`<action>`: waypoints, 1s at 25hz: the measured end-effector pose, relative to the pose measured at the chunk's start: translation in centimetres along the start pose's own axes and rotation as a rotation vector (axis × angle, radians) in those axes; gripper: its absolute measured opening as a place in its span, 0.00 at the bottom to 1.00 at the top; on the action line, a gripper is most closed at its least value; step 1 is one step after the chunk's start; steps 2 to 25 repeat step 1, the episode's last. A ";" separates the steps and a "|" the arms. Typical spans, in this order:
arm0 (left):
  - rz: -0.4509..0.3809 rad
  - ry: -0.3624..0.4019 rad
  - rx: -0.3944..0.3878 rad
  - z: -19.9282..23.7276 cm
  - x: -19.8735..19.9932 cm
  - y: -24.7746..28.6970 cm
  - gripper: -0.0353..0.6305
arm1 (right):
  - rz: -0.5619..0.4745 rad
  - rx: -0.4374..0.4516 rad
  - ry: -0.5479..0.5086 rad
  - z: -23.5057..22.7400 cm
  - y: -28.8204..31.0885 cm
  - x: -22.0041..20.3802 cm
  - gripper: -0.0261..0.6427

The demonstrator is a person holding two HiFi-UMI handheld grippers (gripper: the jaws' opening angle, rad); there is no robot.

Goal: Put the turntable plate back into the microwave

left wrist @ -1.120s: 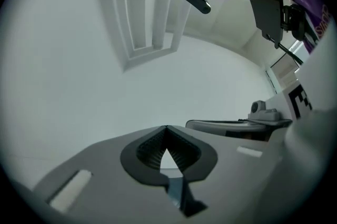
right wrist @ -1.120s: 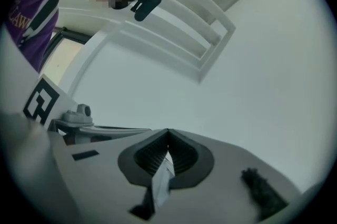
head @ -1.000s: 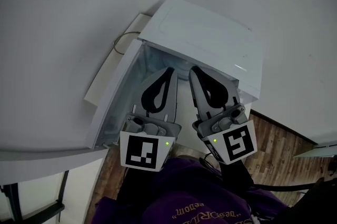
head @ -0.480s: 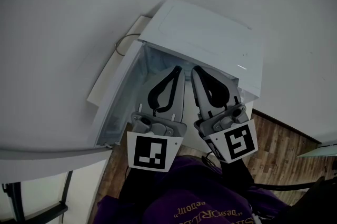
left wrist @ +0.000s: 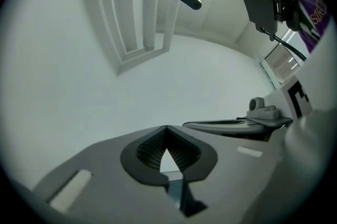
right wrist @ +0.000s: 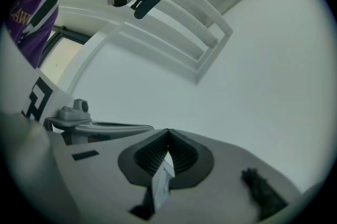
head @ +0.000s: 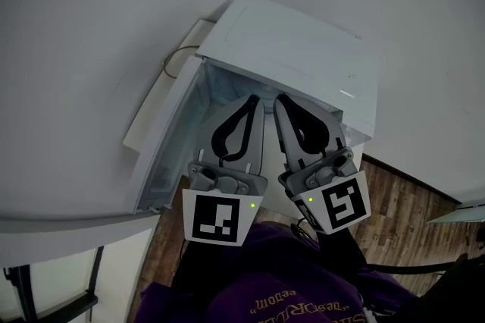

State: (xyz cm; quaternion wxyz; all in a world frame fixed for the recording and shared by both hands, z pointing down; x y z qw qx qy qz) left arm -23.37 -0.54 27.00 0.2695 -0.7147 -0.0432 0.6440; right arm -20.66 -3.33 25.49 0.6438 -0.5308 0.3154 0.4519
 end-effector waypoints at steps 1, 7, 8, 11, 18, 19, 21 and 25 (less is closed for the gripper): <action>0.000 -0.001 0.001 0.0 -0.1 0.0 0.06 | 0.002 0.000 -0.001 0.0 0.0 -0.1 0.06; 0.000 -0.001 0.001 0.0 -0.1 0.0 0.06 | 0.002 0.000 -0.001 0.0 0.0 -0.1 0.06; 0.000 -0.001 0.001 0.0 -0.1 0.0 0.06 | 0.002 0.000 -0.001 0.0 0.0 -0.1 0.06; 0.000 -0.001 0.001 0.0 -0.1 0.0 0.06 | 0.002 0.000 -0.001 0.0 0.0 -0.1 0.06; 0.000 -0.001 0.001 0.0 -0.1 0.0 0.06 | 0.002 0.000 -0.001 0.0 0.0 -0.1 0.06; 0.000 -0.001 0.001 0.0 -0.1 0.0 0.06 | 0.002 0.000 -0.001 0.0 0.0 -0.1 0.06; 0.000 -0.001 0.001 0.0 -0.1 0.0 0.06 | 0.002 0.000 -0.001 0.0 0.0 -0.1 0.06; 0.000 -0.001 0.001 0.0 -0.1 0.0 0.06 | 0.002 0.000 -0.001 0.0 0.0 -0.1 0.06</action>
Point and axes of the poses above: the fingertips, and each gripper's own axes: y forward along the fingers, z to its left, x out of its top, the point moved 1 cm from there along -y, backward along the fingers, and after that the axes turned 15 degrees about -z, right-handed, at the moved point
